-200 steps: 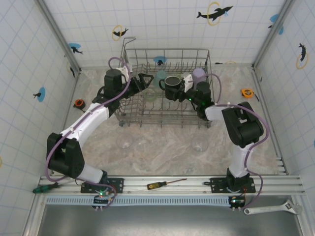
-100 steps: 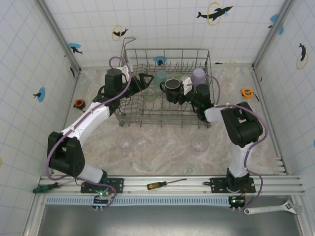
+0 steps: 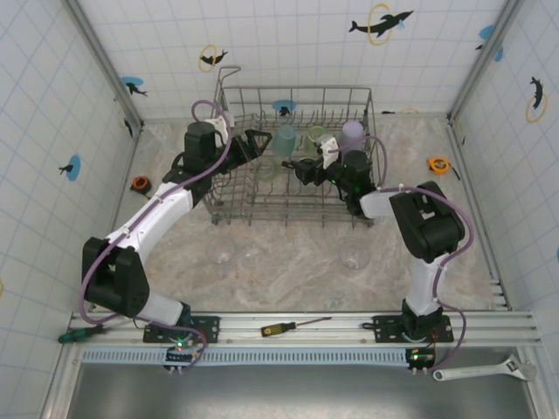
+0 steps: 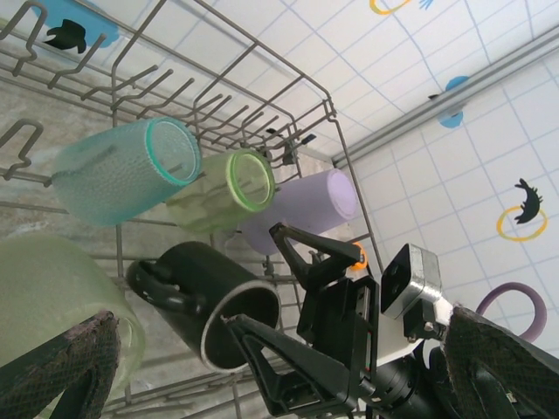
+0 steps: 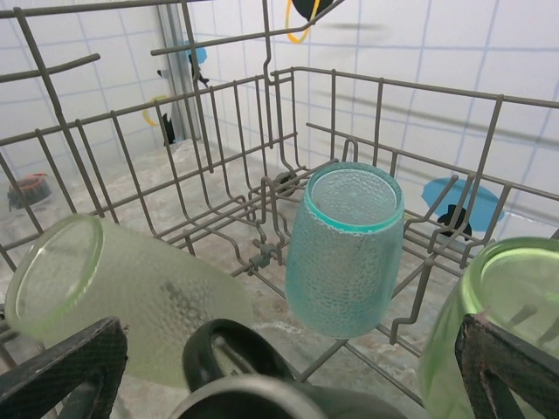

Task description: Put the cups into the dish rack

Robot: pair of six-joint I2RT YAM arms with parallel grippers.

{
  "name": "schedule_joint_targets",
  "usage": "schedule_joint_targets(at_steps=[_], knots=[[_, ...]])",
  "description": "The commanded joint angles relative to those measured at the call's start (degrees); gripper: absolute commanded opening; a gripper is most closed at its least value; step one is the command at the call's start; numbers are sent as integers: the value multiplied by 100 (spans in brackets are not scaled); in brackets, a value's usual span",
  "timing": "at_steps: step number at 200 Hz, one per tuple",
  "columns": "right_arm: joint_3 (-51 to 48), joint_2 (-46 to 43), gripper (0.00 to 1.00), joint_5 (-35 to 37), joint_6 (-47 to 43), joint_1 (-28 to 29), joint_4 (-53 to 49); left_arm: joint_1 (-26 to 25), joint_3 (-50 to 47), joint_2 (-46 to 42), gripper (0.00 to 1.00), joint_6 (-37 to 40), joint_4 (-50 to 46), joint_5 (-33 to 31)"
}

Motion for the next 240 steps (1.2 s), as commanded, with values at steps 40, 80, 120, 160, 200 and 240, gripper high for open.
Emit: schedule_joint_targets(at_steps=[40, 80, 120, 160, 200, 240], knots=[[231, -348, 100, 25, 561, 35, 21, 61, -18, -134, 98, 174, -101, -102], [409, -602, 100, 97, 957, 20, -216, 65, 32, -303, 98, 288, -305, -297], [681, -964, 100, 186, 1229, 19, -855, 78, 143, -570, 98, 387, -661, -640], [668, -1540, 100, 434, 1489, 28, -1477, 116, 295, -846, 98, 439, -1334, -1407], [350, -2320, 100, 784, 1708, 63, -2071, 151, 520, -979, 98, 475, -2118, -2105], [259, -2921, 100, 1165, 1920, 125, -3138, 194, 655, -1290, 98, 453, -2826, -3159]])
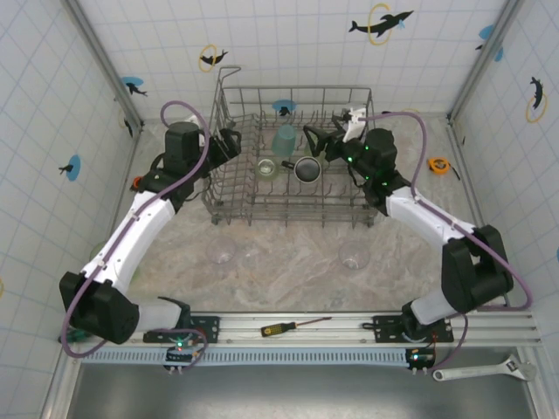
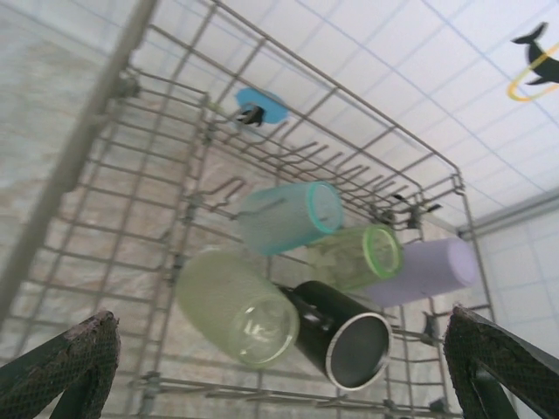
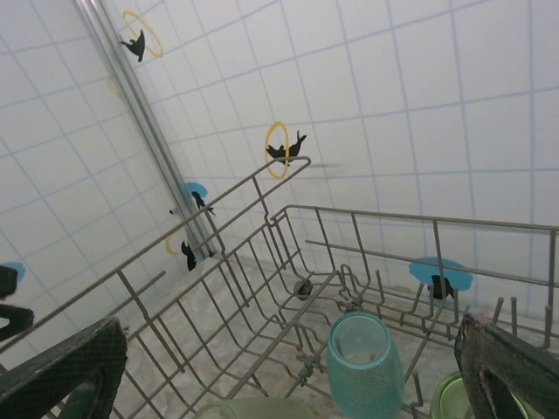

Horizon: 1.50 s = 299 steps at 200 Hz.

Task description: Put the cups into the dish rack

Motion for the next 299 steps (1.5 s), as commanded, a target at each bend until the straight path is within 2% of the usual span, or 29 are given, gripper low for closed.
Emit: schedule_joint_targets(at_steps=[1, 37, 93, 107, 157, 205, 243, 276, 299], knots=[[-151, -372, 100, 367, 206, 70, -849, 57, 239, -304, 98, 143, -709, -955], [-261, -810, 100, 612, 413, 102, -1815, 75, 213, -591, 98, -102, -1303, -1878], [-662, -1199, 100, 539, 649, 102, -2176, 87, 192, -691, 98, -1188, -2654, -3315], [-747, -1248, 100, 513, 669, 102, -2179, 92, 157, -700, 98, -1480, -2896, -3554], [-1082, -1514, 100, 500, 735, 104, -2221, 190, 60, -878, 98, -1616, -3172, -4192], [-1191, -1694, 100, 536, 776, 108, -2219, 714, -185, -1217, 98, -1525, -3578, -4097], [-1196, -1738, 100, 501, 820, 118, -2231, 1917, -404, -1177, 97, -1180, -3872, -3037], [-1219, -1817, 100, 533, 802, 118, -2318, 2191, -656, -1395, 97, -1082, -3687, -3117], [-1221, -1880, 100, 552, 784, 123, -2379, 2532, -787, -1365, 98, -906, -3616, -2839]])
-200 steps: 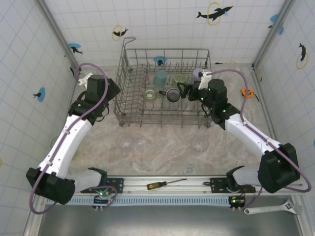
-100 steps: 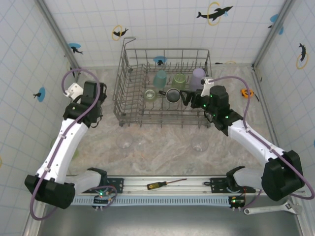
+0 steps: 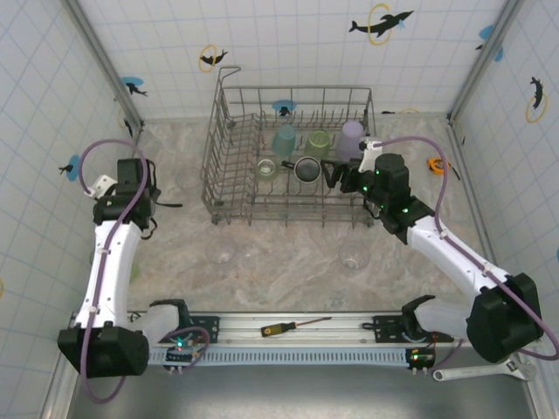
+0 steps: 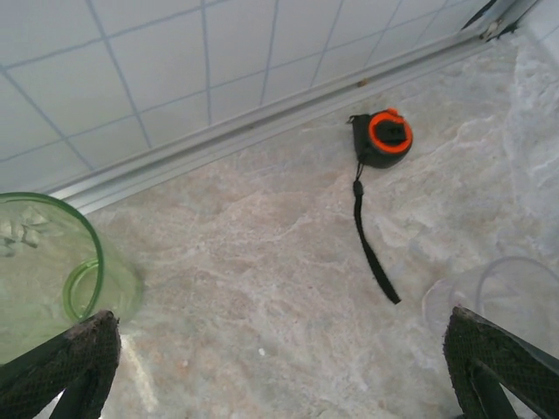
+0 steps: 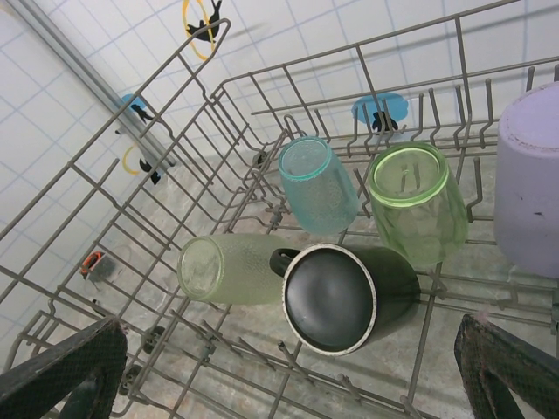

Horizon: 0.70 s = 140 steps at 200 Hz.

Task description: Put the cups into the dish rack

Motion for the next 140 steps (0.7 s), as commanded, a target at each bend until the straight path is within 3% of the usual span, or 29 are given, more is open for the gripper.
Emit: schedule_joint_targets(at_steps=[1, 42, 83, 140], knots=[[-81, -205, 100, 77, 12, 40, -111, 300, -130, -66, 98, 309, -35, 294], [-127, -298, 100, 23, 17, 37, -102, 799, -275, 28, 98, 476, -85, 503], [-127, -302, 100, -8, 56, 51, -147, 1460, -563, 61, 97, 753, 98, 1115], [-308, -446, 100, -200, 56, 99, 221, 1706, -625, 313, 98, 715, -62, 1177]])
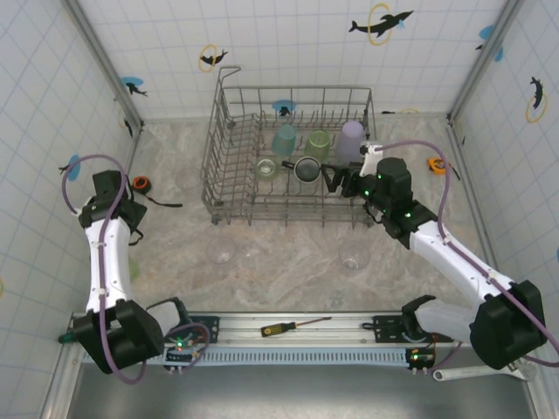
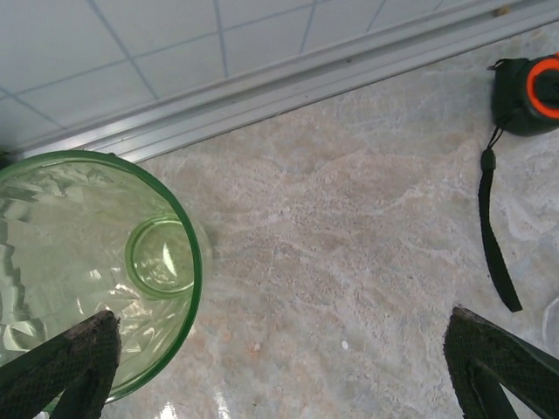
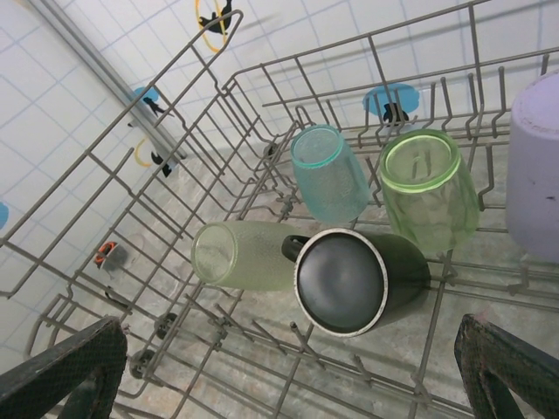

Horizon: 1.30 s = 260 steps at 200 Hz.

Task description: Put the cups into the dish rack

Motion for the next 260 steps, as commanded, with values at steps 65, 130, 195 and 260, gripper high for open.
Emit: schedule_joint_targets(at_steps=[65, 130, 195, 260], knots=[[-155, -163, 100, -97, 70, 132, 256, 311, -273, -84, 98, 297, -44, -233], [-329, -294, 100, 32, 48, 180, 306, 651, -645, 91, 72, 498, 398, 182], [-384, -359, 100, 115, 6, 183, 310, 657, -707, 151, 0, 525, 498, 321], [-444, -447, 99, 187, 34, 196, 218, 658, -890, -171, 0, 599, 722, 1080]])
